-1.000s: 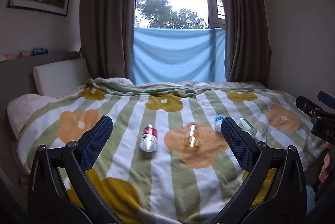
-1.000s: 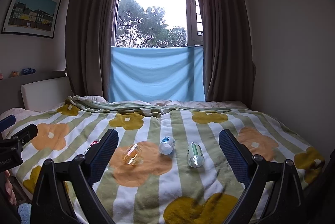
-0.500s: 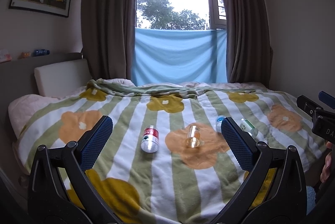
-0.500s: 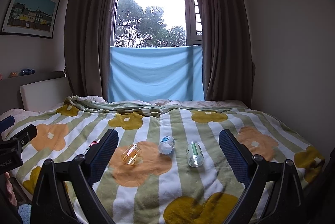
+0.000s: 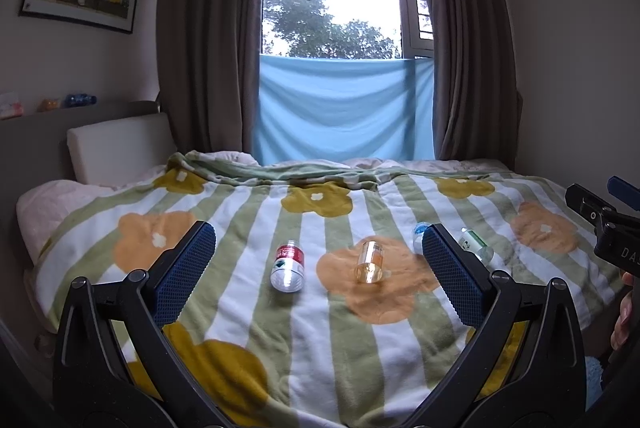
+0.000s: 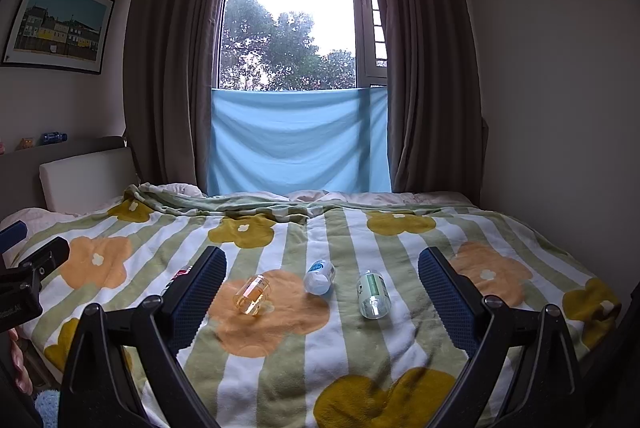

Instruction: Flip cup upside down

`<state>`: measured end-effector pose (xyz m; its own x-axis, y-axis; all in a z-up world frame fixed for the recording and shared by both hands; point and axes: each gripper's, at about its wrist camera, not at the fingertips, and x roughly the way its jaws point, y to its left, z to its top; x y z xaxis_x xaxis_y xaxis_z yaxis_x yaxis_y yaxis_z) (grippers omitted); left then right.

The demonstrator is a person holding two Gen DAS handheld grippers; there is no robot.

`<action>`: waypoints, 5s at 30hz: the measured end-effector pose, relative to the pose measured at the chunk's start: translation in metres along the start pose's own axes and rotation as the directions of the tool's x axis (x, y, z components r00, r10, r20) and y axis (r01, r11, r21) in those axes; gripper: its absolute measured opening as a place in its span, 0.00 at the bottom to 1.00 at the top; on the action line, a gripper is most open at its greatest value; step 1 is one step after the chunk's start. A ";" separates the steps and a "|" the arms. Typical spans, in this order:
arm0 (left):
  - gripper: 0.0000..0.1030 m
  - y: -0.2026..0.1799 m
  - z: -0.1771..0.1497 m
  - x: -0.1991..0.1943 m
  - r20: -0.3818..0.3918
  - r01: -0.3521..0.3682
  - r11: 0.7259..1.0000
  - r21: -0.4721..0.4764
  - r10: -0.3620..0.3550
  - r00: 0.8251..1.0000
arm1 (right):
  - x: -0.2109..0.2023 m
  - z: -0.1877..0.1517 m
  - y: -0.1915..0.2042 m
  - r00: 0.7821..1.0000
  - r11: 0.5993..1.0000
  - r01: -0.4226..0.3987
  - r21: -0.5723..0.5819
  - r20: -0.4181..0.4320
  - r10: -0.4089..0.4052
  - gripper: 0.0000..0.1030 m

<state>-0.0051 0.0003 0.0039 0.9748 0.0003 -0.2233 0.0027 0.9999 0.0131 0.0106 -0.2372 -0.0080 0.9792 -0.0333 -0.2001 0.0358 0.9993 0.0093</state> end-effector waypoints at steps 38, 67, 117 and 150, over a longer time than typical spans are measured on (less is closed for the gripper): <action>1.00 -0.053 -0.033 0.337 -0.565 0.251 0.968 0.018 -0.197 0.801 | 0.139 -0.078 0.011 0.951 0.994 -0.107 0.006 -0.293 0.104 0.93; 0.55 -0.092 -0.130 0.509 -0.886 0.253 0.961 -0.110 -0.210 0.413 | 0.199 -0.142 0.027 0.847 0.970 -0.224 0.095 -0.474 0.242 0.93; 1.00 -0.108 -0.161 0.303 -0.854 0.283 0.948 0.145 -0.025 0.520 | 0.110 -0.119 -0.028 0.863 0.973 -0.170 0.155 -0.454 0.223 0.93; 1.00 0.018 -0.127 0.166 -0.664 0.188 0.982 -0.026 -0.158 0.731 | 0.312 -0.141 0.073 0.298 0.875 -0.050 0.482 -0.828 0.474 0.93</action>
<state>0.1283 0.0198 -0.1571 0.5643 -0.1487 -0.8121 0.1802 0.9821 -0.0546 0.2907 -0.1719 -0.2082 0.1437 0.4773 -0.8669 0.0786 0.8677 0.4907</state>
